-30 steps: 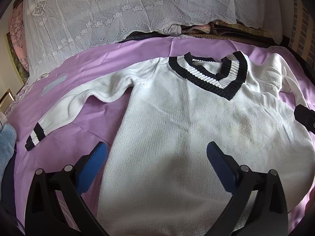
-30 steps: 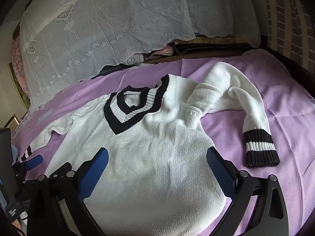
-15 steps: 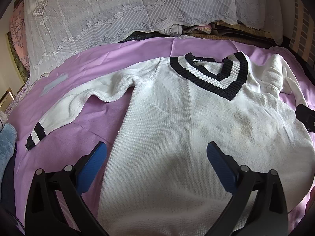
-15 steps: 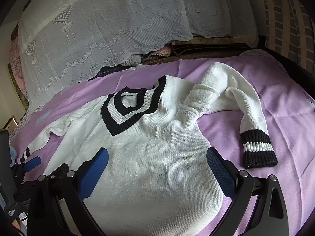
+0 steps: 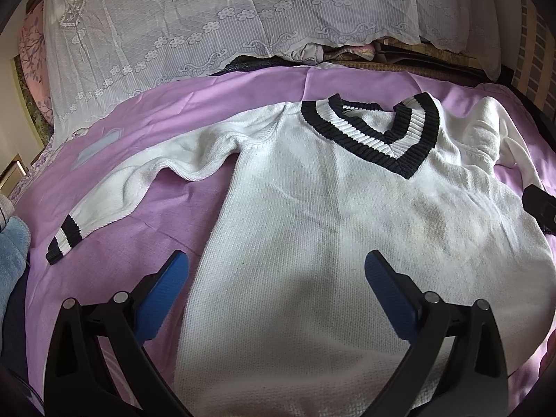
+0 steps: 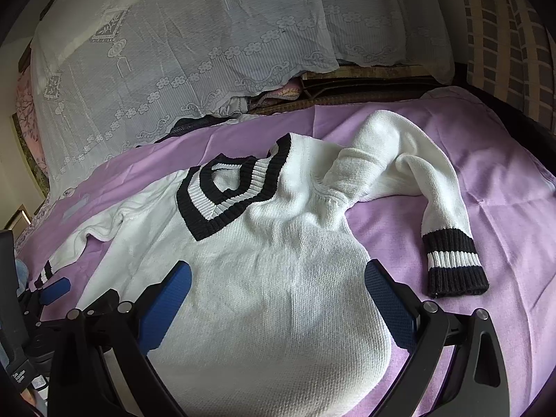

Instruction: Fold small clothes

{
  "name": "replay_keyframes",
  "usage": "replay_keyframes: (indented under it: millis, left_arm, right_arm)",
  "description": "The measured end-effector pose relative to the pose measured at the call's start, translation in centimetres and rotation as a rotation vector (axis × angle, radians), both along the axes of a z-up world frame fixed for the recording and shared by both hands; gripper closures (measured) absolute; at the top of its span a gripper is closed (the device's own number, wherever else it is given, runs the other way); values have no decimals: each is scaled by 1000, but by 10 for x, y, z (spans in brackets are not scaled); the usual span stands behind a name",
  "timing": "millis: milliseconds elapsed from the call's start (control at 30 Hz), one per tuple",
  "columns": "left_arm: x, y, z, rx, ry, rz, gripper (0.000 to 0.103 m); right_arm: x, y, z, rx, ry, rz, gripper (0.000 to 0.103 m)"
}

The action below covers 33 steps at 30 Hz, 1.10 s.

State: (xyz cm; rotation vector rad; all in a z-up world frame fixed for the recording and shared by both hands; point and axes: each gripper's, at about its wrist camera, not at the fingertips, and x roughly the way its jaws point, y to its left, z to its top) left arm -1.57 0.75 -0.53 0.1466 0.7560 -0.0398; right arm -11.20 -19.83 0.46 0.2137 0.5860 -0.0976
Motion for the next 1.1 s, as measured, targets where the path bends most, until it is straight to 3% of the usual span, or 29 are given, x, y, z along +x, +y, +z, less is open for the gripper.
replay_keyframes:
  millis: [1100]
  left_arm:
    - [0,1,0,-1,-1,1,4]
  right_arm:
    - [2,-9,0,-13,11,-28,3]
